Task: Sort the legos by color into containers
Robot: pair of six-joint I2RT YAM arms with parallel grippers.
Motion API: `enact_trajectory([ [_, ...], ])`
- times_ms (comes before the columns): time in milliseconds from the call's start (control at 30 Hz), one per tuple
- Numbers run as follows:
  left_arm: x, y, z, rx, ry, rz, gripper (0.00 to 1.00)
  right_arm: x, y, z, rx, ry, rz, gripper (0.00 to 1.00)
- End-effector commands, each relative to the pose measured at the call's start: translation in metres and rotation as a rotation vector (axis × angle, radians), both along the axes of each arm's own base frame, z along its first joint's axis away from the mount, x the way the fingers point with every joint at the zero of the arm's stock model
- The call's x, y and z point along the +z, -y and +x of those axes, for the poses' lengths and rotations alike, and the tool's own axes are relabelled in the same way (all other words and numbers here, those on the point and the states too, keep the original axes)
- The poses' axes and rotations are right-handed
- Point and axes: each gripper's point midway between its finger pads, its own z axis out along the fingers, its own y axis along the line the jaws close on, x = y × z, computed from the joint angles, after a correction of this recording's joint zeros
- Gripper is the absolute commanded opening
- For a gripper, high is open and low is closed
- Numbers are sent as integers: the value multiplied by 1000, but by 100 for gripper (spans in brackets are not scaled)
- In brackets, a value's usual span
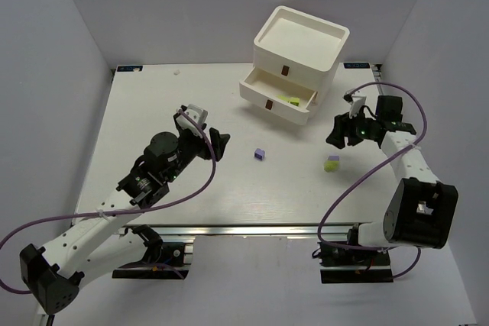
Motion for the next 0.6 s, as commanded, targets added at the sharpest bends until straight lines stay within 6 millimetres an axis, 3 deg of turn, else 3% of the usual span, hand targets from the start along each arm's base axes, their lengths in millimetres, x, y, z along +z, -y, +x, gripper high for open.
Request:
enact_trajectory([
  [0,3,-5,0,12,14,31,86,9,13,23,-295,-42,30,70],
  [200,9,-5,-4,-3,22,19,85,-14,31,30,-536,-163,-60,74],
  [567,16,-9,-7,4,43,4,85,-65,27,14,-572,-340,-169,69],
])
